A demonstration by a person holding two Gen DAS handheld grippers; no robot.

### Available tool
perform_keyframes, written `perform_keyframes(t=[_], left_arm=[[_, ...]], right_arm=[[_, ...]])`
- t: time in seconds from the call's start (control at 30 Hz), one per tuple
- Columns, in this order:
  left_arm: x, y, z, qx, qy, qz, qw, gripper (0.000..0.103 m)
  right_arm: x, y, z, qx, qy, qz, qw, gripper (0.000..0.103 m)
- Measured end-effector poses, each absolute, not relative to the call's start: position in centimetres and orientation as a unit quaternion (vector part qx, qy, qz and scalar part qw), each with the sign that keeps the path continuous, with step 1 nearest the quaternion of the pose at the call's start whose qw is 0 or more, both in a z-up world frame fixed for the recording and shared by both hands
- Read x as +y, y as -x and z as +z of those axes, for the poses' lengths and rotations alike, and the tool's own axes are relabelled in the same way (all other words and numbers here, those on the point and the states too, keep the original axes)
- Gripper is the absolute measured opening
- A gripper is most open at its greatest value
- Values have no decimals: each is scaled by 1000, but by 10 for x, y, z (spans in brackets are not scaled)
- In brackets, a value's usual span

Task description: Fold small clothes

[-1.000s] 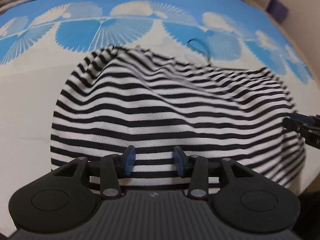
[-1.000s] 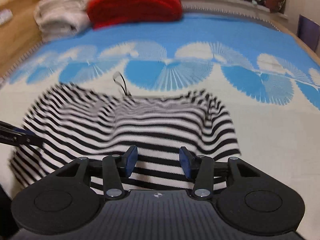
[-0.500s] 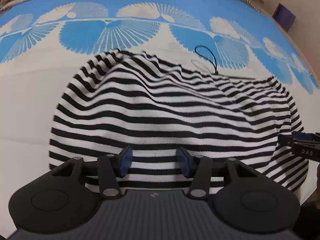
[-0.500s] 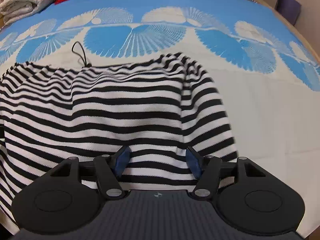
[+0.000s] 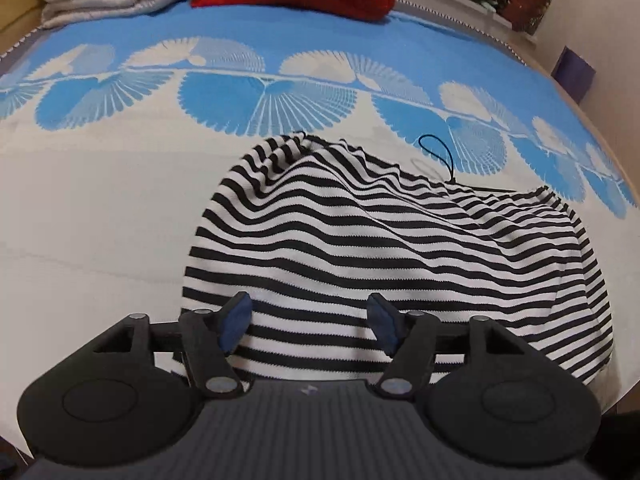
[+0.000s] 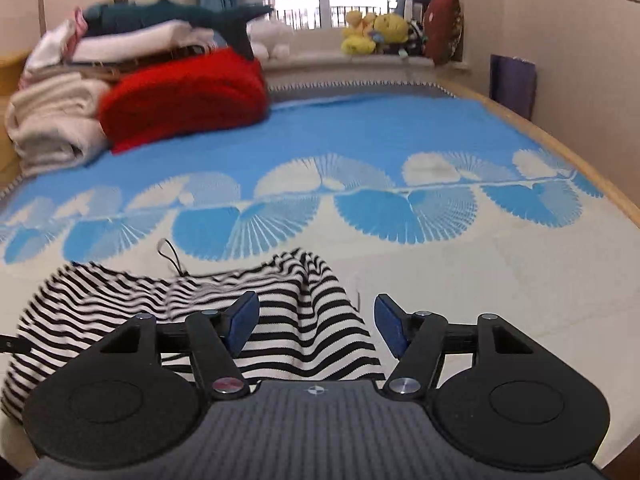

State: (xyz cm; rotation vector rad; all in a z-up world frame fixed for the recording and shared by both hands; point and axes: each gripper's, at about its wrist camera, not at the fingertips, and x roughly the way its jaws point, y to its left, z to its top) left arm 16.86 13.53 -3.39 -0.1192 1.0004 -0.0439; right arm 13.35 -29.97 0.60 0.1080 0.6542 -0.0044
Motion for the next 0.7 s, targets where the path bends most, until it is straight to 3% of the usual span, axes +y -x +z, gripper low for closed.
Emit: perform_keyframes(t=[0.1, 0.43, 0.57, 0.67, 0.7], left_arm=[[131, -159, -29, 474, 39, -21, 880, 76], [115, -123, -13, 421, -67, -1, 905, 78], [126, -107, -14, 410, -42, 31, 910, 77], [140, -96, -15, 413, 14, 42, 910, 71], [145, -92, -16, 414, 34, 42, 909, 62]], right_arm=[[-303, -116, 15, 306, -58, 4, 950, 70], [-320, -74, 11, 317, -46, 19, 947, 72], [-322, -66, 3, 327, -26, 8, 945, 72], [-325, -63, 3, 323, -20, -1, 946, 72], [-328, -63, 4, 322, -24, -2, 946, 72]])
